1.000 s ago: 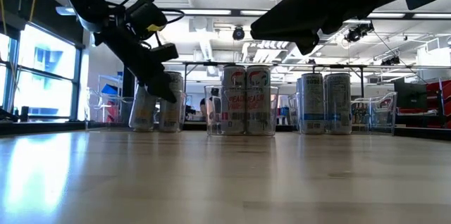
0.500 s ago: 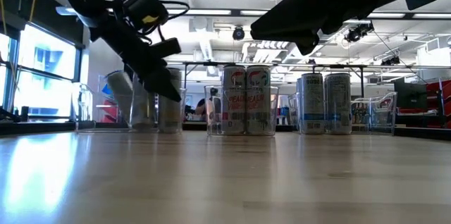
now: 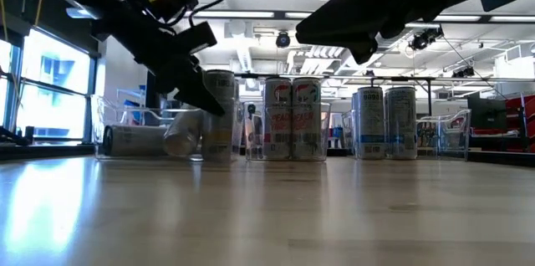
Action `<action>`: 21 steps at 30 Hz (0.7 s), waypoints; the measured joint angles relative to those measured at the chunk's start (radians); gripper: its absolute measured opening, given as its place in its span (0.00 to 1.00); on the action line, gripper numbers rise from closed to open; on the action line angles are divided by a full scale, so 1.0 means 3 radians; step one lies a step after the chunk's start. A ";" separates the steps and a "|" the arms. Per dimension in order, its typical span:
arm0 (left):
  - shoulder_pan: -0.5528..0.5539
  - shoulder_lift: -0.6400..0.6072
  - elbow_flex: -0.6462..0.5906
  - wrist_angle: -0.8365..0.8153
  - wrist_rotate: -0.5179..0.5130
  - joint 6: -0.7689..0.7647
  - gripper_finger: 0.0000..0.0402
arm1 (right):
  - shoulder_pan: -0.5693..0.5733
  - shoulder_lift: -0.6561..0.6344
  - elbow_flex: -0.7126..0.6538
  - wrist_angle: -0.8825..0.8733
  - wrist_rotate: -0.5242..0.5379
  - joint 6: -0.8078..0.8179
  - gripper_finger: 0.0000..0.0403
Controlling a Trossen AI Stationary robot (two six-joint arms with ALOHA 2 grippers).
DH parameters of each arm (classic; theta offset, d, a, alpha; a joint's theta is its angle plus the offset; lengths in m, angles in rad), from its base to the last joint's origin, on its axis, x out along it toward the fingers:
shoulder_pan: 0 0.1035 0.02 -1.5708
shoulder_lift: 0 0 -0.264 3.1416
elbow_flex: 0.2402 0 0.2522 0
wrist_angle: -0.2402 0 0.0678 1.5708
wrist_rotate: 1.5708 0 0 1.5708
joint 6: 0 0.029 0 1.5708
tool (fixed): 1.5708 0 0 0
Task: Sort soda cans
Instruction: Adjust the top left transparent bin
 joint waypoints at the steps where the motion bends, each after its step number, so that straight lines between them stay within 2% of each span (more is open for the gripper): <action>1: -0.0074 -0.0001 0.0000 -0.0006 0.0015 -0.0019 0.03 | 0.0000 0.0000 0.0000 0.0013 -0.0001 0.0000 0.13; 6: -0.0429 -0.0001 0.0000 -0.0036 0.0074 -0.0141 0.03 | 0.0000 0.0000 -0.0001 0.0138 -0.0006 -0.0002 0.13; 14: -0.0880 0.0012 -0.0013 -0.0113 0.0423 -0.0246 0.03 | -0.0030 0.0028 0.0010 0.0191 -0.0030 -0.0300 0.13; 17: -0.0989 0.0012 -0.0013 -0.0112 0.0412 -0.0286 0.03 | -0.0057 0.0150 0.0128 0.0160 0.0300 -0.0397 0.13; 21: -0.1073 0.0012 -0.0013 -0.0106 0.0366 -0.0364 0.03 | -0.0121 0.0412 0.0458 -0.0046 0.0266 -0.0659 0.13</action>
